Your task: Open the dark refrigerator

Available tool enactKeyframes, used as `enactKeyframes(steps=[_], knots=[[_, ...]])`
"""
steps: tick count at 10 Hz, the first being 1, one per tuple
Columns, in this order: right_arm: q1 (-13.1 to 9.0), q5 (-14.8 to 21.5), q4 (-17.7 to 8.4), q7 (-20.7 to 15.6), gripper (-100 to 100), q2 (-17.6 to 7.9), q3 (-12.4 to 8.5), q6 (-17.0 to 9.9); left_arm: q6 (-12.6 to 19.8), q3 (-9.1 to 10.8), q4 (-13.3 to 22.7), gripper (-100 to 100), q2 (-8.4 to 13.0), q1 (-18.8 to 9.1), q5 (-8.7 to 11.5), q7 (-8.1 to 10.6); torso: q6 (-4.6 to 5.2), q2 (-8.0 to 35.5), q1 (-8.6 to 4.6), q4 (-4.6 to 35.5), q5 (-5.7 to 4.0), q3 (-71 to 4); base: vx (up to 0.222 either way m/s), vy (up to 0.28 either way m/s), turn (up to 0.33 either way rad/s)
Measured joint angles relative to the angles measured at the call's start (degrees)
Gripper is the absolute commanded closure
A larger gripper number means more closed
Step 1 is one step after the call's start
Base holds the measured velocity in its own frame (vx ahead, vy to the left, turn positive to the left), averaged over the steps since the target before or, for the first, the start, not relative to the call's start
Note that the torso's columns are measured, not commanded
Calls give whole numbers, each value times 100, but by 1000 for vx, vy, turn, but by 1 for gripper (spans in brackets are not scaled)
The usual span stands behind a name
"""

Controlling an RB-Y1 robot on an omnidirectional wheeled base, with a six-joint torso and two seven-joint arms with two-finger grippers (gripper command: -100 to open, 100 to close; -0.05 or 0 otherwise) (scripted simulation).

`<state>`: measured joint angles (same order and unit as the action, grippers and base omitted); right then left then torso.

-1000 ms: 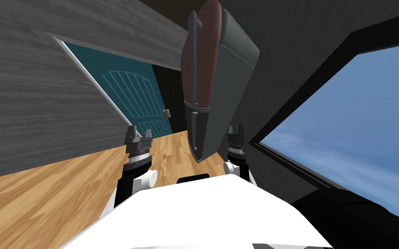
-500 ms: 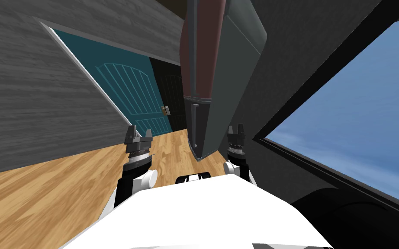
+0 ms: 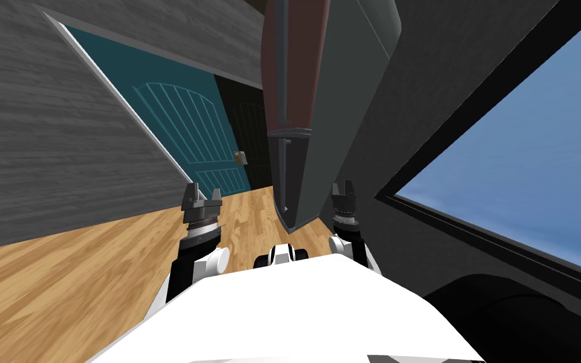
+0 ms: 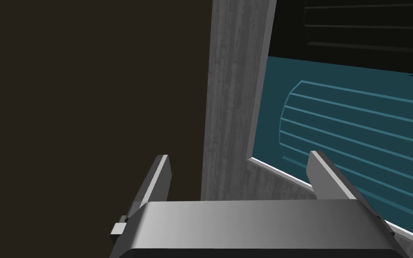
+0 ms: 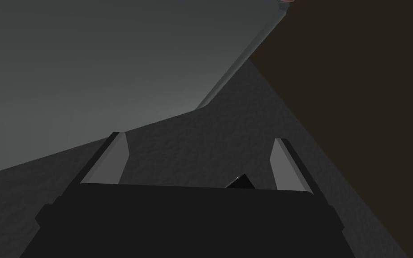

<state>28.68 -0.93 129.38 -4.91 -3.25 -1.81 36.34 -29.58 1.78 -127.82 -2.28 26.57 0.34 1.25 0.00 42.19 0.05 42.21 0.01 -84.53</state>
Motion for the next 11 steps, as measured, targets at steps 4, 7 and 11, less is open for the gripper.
enactKeyframes(steps=[4, 7, 11], knots=[[-10, 309, 33, -178, -100, -551, -345, -135, 0, 0, 0, 0, 0, 0, 0, 0, 0, 5, -1, 7, 0, -6, 44, 51, 20], [-11, 645, 94, -374, -100, -926, -714, -277, 0, 0, 0, 0, 0, 0, 0, 0, 0, 10, -4, 8, -1, -3, 53, 59, 25], [-37, 1182, 191, -683, -100, -1476, -1342, -524, 0, 0, 0, 0, 0, 1, 0, 0, 0, 5, -4, 7, -1, -6, 72, 73, 30]])
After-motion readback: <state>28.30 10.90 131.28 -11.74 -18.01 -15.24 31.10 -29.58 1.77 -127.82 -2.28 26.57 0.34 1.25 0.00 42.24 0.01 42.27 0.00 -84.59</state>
